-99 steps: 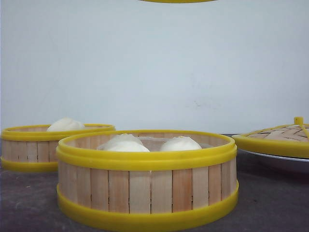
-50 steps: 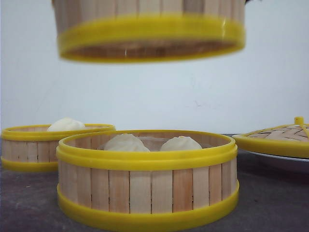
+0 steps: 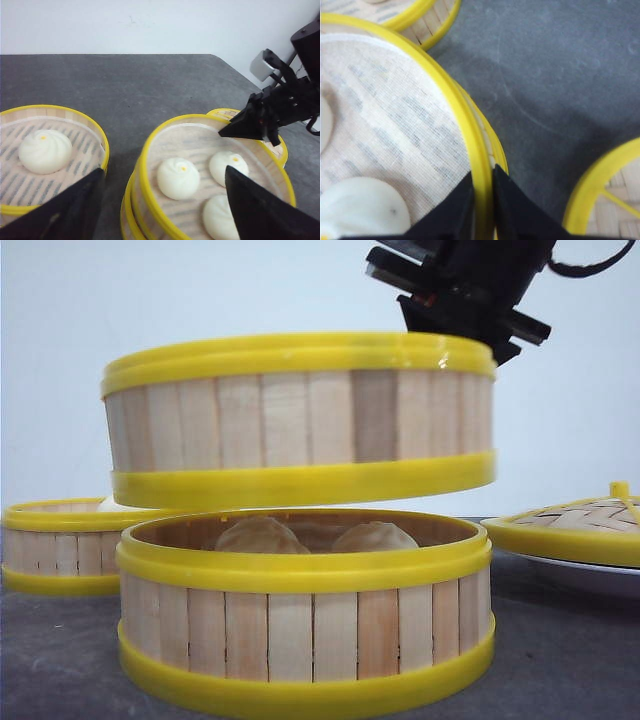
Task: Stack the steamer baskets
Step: 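Lower the basket onto the front basket and open the right gripper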
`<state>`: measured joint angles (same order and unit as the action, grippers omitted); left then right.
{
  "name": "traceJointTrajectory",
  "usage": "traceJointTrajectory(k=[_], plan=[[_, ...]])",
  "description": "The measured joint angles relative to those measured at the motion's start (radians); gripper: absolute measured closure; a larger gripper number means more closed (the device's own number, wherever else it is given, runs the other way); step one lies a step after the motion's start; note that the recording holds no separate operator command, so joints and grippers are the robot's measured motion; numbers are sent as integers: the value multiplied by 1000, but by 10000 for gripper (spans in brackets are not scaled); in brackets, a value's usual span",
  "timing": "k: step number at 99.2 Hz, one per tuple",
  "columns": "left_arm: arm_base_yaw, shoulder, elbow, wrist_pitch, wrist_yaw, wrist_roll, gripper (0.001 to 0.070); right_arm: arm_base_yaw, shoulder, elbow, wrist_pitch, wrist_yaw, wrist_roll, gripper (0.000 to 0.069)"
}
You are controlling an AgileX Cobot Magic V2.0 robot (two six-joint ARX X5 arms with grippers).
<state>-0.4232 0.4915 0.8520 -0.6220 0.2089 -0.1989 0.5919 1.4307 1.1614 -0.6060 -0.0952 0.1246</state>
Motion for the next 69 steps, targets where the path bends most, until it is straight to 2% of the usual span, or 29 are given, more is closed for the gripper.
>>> traceJointTrajectory(k=[69], plan=[[0,0,0,-1,0,0,244,-1,57,-13,8,9,10,660]])
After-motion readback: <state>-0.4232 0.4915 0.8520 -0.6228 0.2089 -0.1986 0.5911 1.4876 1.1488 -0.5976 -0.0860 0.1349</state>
